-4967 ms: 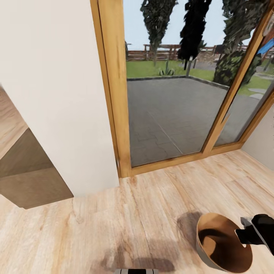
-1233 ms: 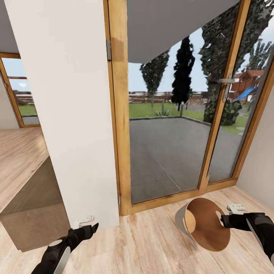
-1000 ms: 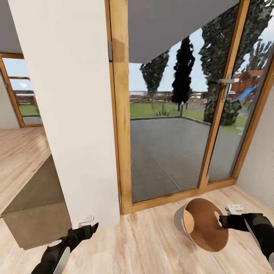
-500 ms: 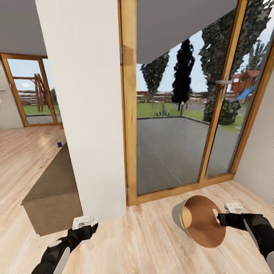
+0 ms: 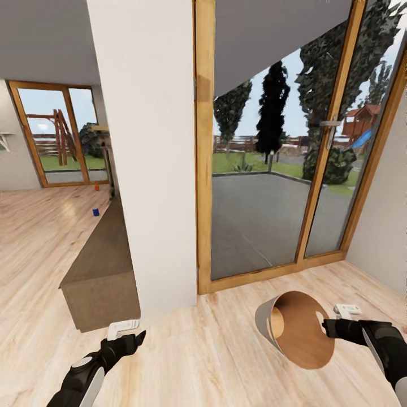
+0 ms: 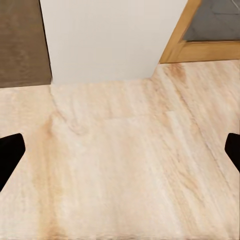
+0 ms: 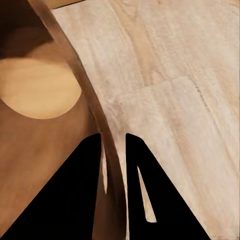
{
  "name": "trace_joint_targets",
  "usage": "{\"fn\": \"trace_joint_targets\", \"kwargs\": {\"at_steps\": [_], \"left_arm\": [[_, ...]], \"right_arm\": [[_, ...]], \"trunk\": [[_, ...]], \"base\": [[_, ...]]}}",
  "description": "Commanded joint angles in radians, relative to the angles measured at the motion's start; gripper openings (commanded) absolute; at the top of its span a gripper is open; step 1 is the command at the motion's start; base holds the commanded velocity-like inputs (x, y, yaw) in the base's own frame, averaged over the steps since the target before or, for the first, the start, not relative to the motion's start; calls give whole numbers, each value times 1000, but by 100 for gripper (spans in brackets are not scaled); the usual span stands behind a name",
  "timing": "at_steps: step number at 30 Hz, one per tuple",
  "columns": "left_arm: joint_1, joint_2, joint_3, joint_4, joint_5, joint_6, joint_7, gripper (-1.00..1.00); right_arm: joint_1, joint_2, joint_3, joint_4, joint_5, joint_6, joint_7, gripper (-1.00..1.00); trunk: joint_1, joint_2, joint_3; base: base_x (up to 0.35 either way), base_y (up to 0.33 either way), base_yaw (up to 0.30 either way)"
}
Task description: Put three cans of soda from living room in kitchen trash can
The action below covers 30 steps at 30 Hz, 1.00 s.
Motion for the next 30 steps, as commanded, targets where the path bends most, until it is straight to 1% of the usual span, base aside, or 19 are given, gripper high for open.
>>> {"fn": "trace_joint_targets", "kwargs": {"at_steps": [1, 9, 11, 13, 15, 18, 22, 30], "left_arm": [[0, 0, 0, 0, 0, -1, 0, 100], [-1, 0, -1, 1, -1, -6, 0, 100], [-1, 0, -1, 0, -2, -6, 1, 100], [-1, 0, -1, 0, -2, -7, 1, 100], [-1, 0, -1, 0, -2, -7, 1, 100], [-1, 0, -2, 0, -5, -8, 1, 100], [-2, 0, -2, 1, -6, -8, 1, 100], [-2, 0, -3, -1, -3, -9, 2, 100]], "right_arm": [[1, 1, -2, -1, -17, 3, 4, -100], [13, 4, -3, 1, -17, 1, 5, -100], [14, 5, -3, 1, -17, -6, 5, -100], [17, 12, -3, 2, -17, -25, 3, -100], [21, 17, -3, 2, -17, -38, -1, -100], [36, 24, -4, 2, -17, -60, -37, -100], [43, 27, -4, 3, -17, -68, -60, -100], [46, 30, -3, 4, -19, -72, -71, -100]], "trunk": [[0, 0, 0], [0, 0, 0], [0, 0, 0], [0, 0, 0], [0, 0, 0], [0, 0, 0], [0, 0, 0], [0, 0, 0]], "base": [[-281, 174, 0], [-281, 175, 0], [-281, 175, 8], [-281, 175, 102], [-279, 178, 154], [-264, 185, 208], [-236, 190, 235], [-179, 195, 249]]}}
